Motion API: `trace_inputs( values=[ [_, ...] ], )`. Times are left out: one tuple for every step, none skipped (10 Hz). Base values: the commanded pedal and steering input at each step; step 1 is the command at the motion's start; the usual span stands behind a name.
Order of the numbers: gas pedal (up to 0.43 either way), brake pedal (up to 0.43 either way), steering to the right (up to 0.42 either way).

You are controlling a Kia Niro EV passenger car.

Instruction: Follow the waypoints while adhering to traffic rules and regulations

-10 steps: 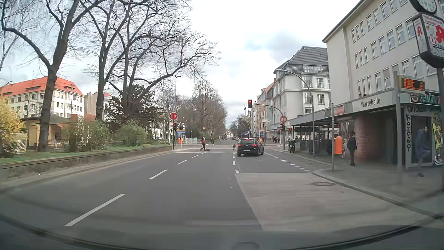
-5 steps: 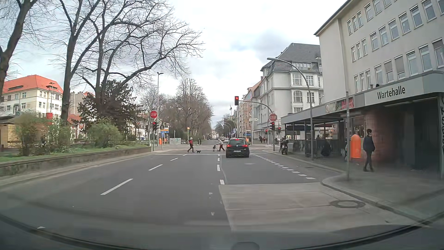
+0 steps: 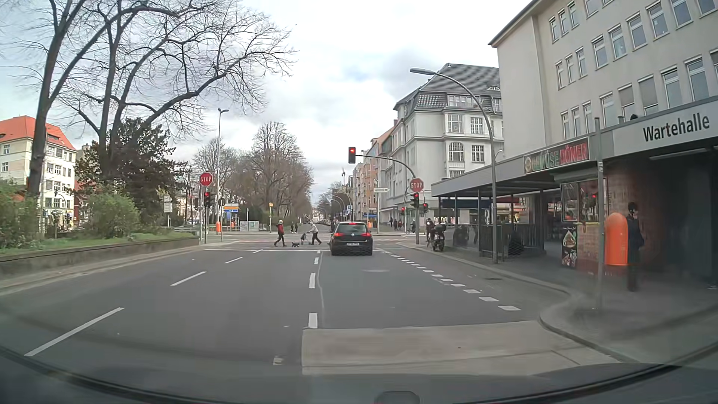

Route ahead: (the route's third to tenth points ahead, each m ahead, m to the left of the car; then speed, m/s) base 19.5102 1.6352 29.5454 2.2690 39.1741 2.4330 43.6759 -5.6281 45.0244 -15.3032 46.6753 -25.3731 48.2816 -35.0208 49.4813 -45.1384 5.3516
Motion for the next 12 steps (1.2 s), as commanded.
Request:
trace_inputs(
  values=[
    [0.000,0.159,0.097],
    [0.000,0.171,0.085],
    [0.000,0.171,0.075],
    [0.000,0.165,0.061],
    [0.000,0.165,0.051],
    [0.000,0.165,0.043],
    [0.000,0.165,0.034],
    [0.000,0.165,0.026],
    [0.000,0.177,0.014],
    [0.000,0.171,0.005],
    [0.000,0.171,-0.006],
    [0.000,0.177,-0.019]
  ],
)
